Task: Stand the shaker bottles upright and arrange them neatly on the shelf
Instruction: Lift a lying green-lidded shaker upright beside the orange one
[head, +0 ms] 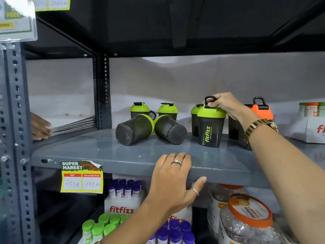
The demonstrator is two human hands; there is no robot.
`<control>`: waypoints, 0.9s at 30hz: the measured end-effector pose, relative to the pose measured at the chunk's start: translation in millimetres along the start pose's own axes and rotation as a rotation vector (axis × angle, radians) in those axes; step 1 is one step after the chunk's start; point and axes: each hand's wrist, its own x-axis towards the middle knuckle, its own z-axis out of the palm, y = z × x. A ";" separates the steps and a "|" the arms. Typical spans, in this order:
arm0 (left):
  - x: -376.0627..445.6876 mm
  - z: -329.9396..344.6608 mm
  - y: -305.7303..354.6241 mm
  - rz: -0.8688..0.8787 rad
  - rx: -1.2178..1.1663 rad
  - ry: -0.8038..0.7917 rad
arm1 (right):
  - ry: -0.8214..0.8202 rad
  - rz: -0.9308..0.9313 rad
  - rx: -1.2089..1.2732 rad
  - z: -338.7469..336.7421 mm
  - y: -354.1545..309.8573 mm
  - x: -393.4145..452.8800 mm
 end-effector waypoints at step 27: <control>-11.4 -24.1 -33.2 -0.152 0.101 -0.052 | 0.238 -0.519 -0.497 38.4 -49.7 -31.7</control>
